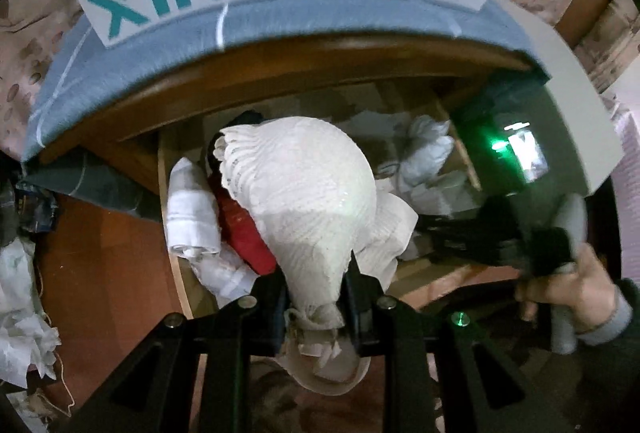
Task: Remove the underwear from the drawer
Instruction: 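Carry the cream bra with the left tool into the white box and release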
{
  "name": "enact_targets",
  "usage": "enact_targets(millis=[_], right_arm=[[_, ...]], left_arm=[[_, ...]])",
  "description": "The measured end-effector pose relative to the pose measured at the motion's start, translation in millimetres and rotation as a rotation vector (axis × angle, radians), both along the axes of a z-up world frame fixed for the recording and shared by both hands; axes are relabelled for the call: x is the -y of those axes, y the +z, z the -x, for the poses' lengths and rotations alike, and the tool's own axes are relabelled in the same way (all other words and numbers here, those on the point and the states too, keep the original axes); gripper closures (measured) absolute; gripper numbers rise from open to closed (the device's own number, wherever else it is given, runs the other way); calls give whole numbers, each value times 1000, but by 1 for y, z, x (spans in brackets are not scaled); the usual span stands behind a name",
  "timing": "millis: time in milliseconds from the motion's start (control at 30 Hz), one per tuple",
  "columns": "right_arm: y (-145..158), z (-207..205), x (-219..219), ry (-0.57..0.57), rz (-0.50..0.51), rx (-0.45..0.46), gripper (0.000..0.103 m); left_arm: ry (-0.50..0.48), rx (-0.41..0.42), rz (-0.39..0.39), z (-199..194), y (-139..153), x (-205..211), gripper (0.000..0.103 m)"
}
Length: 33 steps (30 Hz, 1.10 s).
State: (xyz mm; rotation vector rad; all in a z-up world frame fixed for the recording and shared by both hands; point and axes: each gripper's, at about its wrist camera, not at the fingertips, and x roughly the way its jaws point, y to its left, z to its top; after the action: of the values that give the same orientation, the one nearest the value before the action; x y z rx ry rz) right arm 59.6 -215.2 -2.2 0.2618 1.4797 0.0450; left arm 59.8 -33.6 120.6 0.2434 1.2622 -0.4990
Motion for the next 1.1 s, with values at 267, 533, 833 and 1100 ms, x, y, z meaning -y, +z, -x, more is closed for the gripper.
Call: enact_targets(millis=[267,533,833,1100], right_arm=[[-2,-2,-1,1,2,-4,74],[-4,-3,-3,3,7,-4,74],[-6,-3,-9,14,21,-4,74],[-6,-4,-12,21,30,-2,74]], left_arm=[[-38,67,73,17,62,1,80],[-81,167,133,38,126,-2,80],[-27,289,237,32,213,-23,80],[40,449,273,5,296,-37,80]])
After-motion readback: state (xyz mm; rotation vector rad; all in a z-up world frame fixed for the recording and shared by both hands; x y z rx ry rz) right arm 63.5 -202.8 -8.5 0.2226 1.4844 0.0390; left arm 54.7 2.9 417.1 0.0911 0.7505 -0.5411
